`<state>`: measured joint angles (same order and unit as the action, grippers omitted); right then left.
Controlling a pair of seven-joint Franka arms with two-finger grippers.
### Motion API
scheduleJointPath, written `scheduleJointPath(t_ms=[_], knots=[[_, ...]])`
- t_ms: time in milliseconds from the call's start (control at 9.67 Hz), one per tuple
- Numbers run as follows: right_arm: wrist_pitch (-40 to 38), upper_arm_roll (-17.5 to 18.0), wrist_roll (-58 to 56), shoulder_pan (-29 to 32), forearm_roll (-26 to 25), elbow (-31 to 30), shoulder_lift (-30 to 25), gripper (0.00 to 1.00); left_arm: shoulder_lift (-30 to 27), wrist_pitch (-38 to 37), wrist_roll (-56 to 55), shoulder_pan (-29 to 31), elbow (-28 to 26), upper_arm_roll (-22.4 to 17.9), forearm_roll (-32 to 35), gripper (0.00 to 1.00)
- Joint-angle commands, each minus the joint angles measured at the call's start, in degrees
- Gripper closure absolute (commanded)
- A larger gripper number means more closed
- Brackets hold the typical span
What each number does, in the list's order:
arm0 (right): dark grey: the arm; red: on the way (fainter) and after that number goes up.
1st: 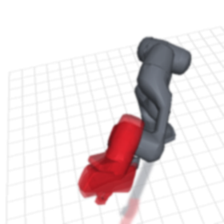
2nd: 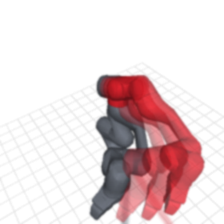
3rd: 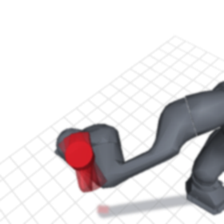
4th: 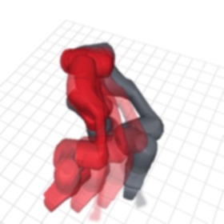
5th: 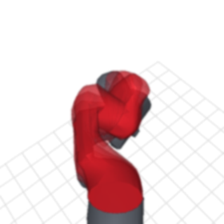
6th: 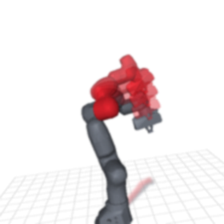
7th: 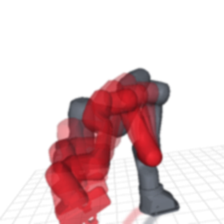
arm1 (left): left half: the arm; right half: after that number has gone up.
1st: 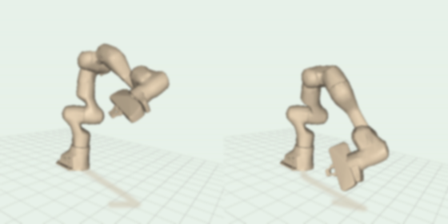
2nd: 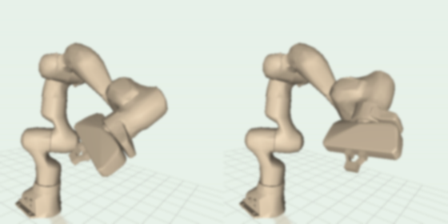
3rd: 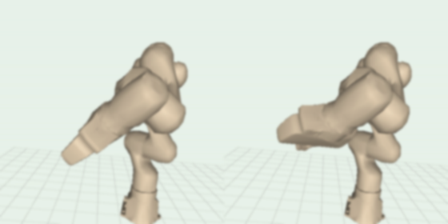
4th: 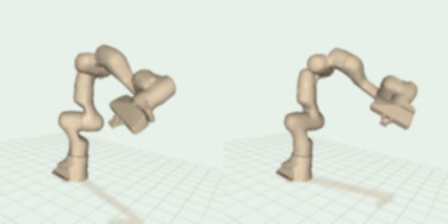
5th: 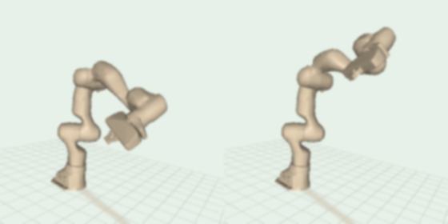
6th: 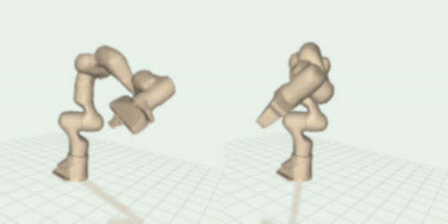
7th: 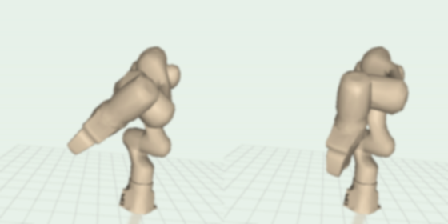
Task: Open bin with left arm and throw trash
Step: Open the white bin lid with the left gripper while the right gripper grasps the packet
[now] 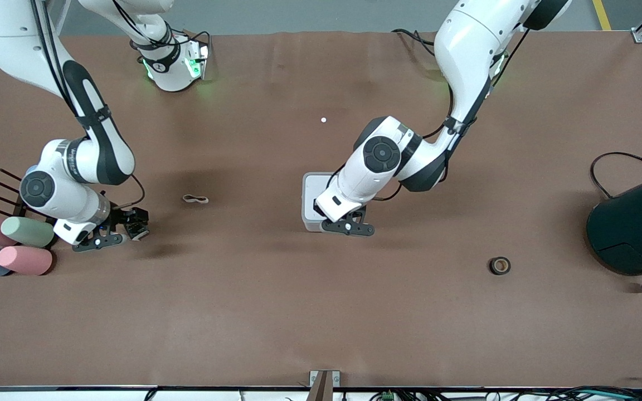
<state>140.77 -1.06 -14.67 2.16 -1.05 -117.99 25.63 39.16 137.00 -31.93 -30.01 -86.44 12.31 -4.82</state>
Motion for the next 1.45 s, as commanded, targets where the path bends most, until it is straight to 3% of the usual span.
scheduleJointPath(t_ms=[0, 310, 414, 517, 621, 828, 1034, 1345], knots=[[2.57, 0.45, -1.06, 0.39, -1.14, -0.75, 1.34, 0.0, 1.36, 1.52, -0.59, -0.4, 0.65, -0.44, -0.28, 1.0], [7.86, 0.45, -1.06, 0.48, -2.9, -1.89, 4.35, 0.03, -6.7, -14.26, -0.86, 5.38, 1.36, -1.06, 1.9, 0.99], [7.07, 0.54, -0.8, 0.91, -2.82, -1.89, 4.26, 0.43, -8.03, -17.96, 2.19, 7.67, 1.36, -0.97, 3.48, 0.98], [3.93, 0.54, -0.54, 1.88, -2.82, -1.54, 4.0, 0.88, -8.39, -20.08, 7.18, 10.47, 1.27, -1.06, 4.63, 0.96], [0.24, 0.54, -0.54, 1.97, -2.82, -0.84, 3.12, 0.99, -8.05, -21.84, 13.58, 13.55, 1.01, -1.06, 6.12, 0.79], [-11.15, 0.71, 1.47, 1.45, -2.12, 3.53, 0.58, 1.0, -6.12, -21.87, 28.77, 21.45, 0.31, -0.97, 12.86, 0.0], [-24.95, 1.15, 11.2, -1.17, -1.42, 9.77, -2.84, 1.0, -4.01, -19.94, 37.35, 28.48, -0.92, -0.97, 14.48, 0.0], [-35.98, 1.5, 33.3, -11.7, 5.43, 22.06, -3.83, 1.0, -1.91, -3.54, 50.62, 36.06, -9.34, -1.06, 14.57, 0.0]])
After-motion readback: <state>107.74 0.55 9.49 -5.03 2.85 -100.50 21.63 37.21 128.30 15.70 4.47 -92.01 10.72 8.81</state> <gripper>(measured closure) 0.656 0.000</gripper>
